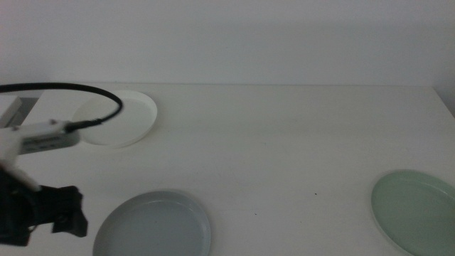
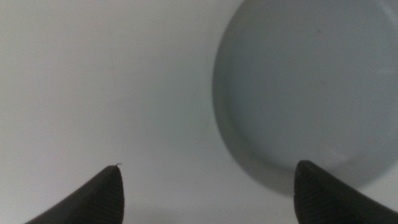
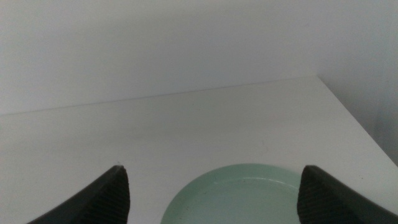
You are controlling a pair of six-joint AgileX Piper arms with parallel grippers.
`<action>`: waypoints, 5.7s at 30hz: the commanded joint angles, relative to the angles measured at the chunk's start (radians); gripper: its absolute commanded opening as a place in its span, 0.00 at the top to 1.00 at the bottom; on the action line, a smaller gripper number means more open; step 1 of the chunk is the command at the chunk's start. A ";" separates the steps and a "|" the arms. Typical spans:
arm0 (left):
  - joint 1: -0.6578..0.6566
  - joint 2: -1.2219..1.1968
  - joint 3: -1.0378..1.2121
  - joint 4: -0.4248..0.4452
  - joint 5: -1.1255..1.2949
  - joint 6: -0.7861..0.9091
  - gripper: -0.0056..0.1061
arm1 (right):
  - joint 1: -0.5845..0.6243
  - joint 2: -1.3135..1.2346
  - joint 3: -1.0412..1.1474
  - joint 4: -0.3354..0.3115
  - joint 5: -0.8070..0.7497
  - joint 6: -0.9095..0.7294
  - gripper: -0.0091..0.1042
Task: Stack the three bowls on top of each other.
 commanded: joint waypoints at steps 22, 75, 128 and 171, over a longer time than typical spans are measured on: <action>-0.146 0.505 0.019 -0.028 -0.341 0.001 0.32 | -0.005 -0.004 0.004 -0.011 -0.009 -0.006 0.11; -0.323 0.981 -0.859 -0.194 -0.085 0.060 0.72 | -0.005 -0.004 0.004 -0.011 -0.009 -0.006 0.11; 0.223 1.216 -1.160 -0.078 -0.184 0.235 0.75 | -0.005 -0.004 0.004 -0.011 -0.009 -0.006 0.11; -0.382 0.875 -0.689 -0.184 -0.374 0.029 0.96 | -0.005 -0.004 0.004 -0.011 -0.009 -0.006 0.11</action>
